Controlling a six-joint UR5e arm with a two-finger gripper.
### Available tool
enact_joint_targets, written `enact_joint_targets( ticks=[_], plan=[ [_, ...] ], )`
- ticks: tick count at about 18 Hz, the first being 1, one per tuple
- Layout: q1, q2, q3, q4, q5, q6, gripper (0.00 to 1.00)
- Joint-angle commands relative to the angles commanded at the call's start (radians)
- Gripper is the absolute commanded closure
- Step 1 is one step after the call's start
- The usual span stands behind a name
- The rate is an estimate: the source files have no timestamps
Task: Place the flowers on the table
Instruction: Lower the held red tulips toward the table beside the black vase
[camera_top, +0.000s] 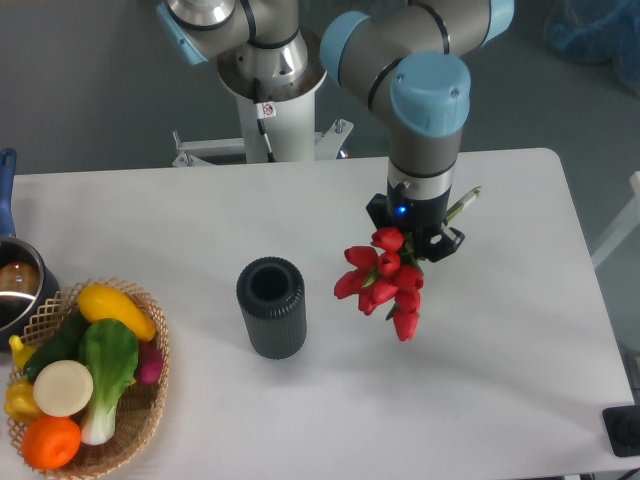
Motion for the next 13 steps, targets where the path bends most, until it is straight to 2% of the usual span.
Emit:
enact_joint_targets(
  ticks=[4,8,10,13],
  plan=[
    [-0.017,-0.043,0.000,0.009,0.040,0.002,0.78],
    [-0.021,-0.078,0.009,0.048,0.041,-0.003,0.76],
    [-0.031,-0.084,0.009,0.046,0.043,-0.003,0.70],
    [-0.032,-0.097,0.008,0.046,0.041,-0.003,0.53]
  ],
)
